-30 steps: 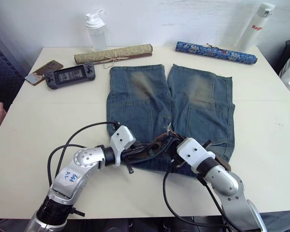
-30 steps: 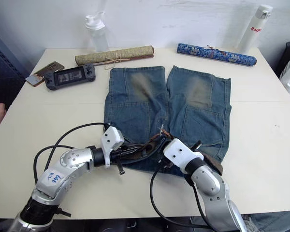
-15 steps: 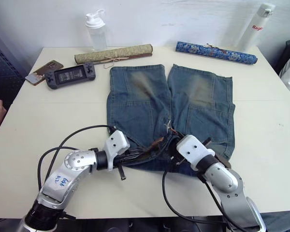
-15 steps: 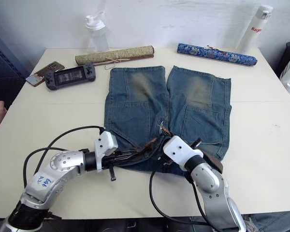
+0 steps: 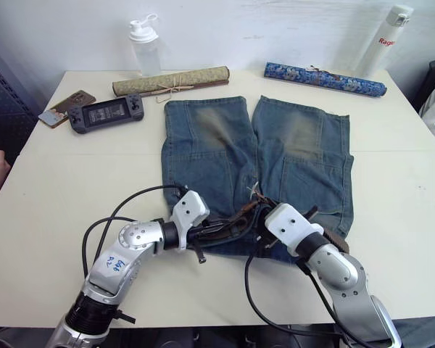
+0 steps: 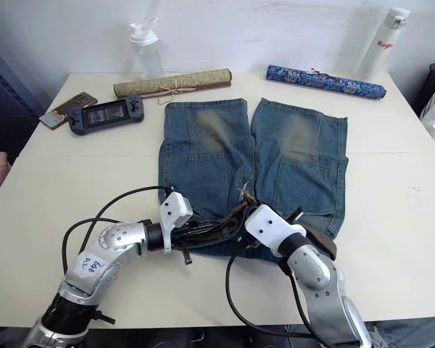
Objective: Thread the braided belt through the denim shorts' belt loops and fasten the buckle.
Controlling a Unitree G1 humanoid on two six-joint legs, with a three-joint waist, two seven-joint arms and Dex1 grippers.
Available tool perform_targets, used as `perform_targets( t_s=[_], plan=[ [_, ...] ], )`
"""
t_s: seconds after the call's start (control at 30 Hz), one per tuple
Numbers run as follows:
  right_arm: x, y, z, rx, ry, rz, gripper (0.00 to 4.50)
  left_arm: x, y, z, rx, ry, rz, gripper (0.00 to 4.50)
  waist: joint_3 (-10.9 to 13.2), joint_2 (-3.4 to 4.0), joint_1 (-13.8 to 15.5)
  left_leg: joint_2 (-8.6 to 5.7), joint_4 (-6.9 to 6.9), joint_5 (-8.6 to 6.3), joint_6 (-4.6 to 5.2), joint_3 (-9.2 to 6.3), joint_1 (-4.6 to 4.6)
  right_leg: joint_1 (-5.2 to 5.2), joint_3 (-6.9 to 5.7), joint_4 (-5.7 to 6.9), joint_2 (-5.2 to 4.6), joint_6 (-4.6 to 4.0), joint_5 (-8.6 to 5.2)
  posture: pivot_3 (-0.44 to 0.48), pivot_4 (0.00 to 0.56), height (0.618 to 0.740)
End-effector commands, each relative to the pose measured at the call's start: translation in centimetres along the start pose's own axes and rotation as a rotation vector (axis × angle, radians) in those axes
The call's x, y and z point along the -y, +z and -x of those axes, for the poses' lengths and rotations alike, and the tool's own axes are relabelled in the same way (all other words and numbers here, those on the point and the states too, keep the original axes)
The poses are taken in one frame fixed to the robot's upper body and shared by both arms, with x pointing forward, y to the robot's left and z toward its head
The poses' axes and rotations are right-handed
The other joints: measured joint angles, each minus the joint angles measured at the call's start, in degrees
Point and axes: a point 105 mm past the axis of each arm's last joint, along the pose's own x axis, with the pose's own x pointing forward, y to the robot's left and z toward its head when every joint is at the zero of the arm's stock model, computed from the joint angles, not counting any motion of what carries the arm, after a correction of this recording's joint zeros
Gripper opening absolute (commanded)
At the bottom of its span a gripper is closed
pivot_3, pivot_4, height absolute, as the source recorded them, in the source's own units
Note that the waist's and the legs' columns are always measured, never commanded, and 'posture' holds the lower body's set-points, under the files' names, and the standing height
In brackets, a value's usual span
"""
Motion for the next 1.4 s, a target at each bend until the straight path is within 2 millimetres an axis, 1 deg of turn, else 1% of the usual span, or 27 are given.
perform_targets(
  t_s=[0.03,0.17,0.27,0.43,0.6,0.73,1.03,1.1,1.2,1.3,1.4],
  plan=[
    [0.4,1.4,0.5,0.056,-0.023,0.009,0.02,-0.1,0.0,0.4,0.009,0.035,0.040,0.00,0.0,0.00,-0.1,0.00,0.00,0.00,0.00,0.00,0.00,0.00,0.01,0.00,0.00,0.00,0.00,0.000,0.150,0.717],
    [0.5,1.1,0.6,0.041,-0.028,0.008,0.02,-0.8,0.1,1.0,0.020,0.086,0.087,0.00,0.0,0.00,-0.1,0.02,0.00,0.00,0.00,-0.01,0.01,0.00,0.04,0.00,0.00,0.00,0.00,0.000,0.150,0.717],
    [0.4,1.0,0.6,0.038,-0.021,0.008,0.02,-1.2,0.2,1.2,0.019,0.109,0.088,0.00,0.0,-0.01,-0.1,0.02,0.00,0.00,0.00,-0.01,0.01,0.00,0.05,0.00,0.00,0.00,0.00,0.000,0.150,0.717],
    [0.2,1.1,0.5,0.044,-0.007,0.009,0.02,-1.1,0.7,0.6,0.032,0.103,0.094,0.00,0.0,-0.01,-0.1,0.02,0.00,0.00,0.00,-0.01,0.02,0.00,0.05,0.00,0.00,-0.01,-0.01,0.000,0.150,0.717],
    [0.4,0.8,0.6,0.029,-0.017,0.008,0.02,-1.6,0.6,0.8,0.034,0.133,0.113,0.00,0.0,-0.01,-0.1,0.02,0.00,0.00,0.00,-0.01,0.02,0.00,0.06,0.00,0.00,-0.01,-0.01,0.000,0.150,0.717],
    [0.1,1.1,0.5,0.036,-0.001,0.003,0.02,-1.1,1.0,0.1,0.044,0.101,0.107,0.00,0.0,-0.01,-0.1,0.02,0.00,0.00,-0.01,-0.01,0.02,0.00,0.06,-0.01,0.00,-0.01,-0.01,0.000,0.150,0.717],
    [-0.5,1.3,0.4,0.043,0.076,0.097,0.02,0.3,2.1,-2.0,0.060,0.002,0.031,0.00,0.0,-0.01,0.1,0.00,0.00,0.00,-0.01,-0.01,0.02,0.00,0.04,-0.04,0.00,-0.02,-0.02,0.000,0.150,0.717],
    [-0.7,1.3,0.4,0.044,0.093,0.128,0.02,0.3,2.4,-2.4,0.067,-0.007,0.018,0.00,0.0,-0.01,0.1,-0.01,0.02,0.00,0.00,-0.01,0.02,0.01,0.03,-0.04,-0.01,-0.02,-0.02,0.000,0.150,0.717],
    [-1.2,1.0,0.5,0.032,0.142,0.175,0.02,-0.2,3.3,-2.5,0.111,0.011,0.033,0.00,0.0,-0.01,0.1,-0.01,0.03,0.00,0.00,-0.01,0.01,0.00,-0.04,-0.04,-0.01,-0.02,-0.02,0.000,0.150,0.717],
    [-1.5,0.5,0.6,0.015,0.169,0.139,0.02,-0.2,4.2,-2.4,0.176,0.012,0.053,0.00,0.0,-0.01,0.1,-0.01,0.02,0.00,0.00,-0.01,0.01,0.01,-0.06,-0.03,-0.01,-0.01,-0.02,0.000,0.150,0.717],
    [-1.9,0.4,0.6,0.009,0.199,0.094,0.02,0.9,4.0,-2.3,0.180,-0.027,-0.079,0.00,0.0,-0.01,0.0,0.00,0.04,0.00,0.00,-0.01,0.01,0.01,-0.09,-0.03,0.00,-0.01,-0.02,0.000,0.150,0.717]
  ],
)
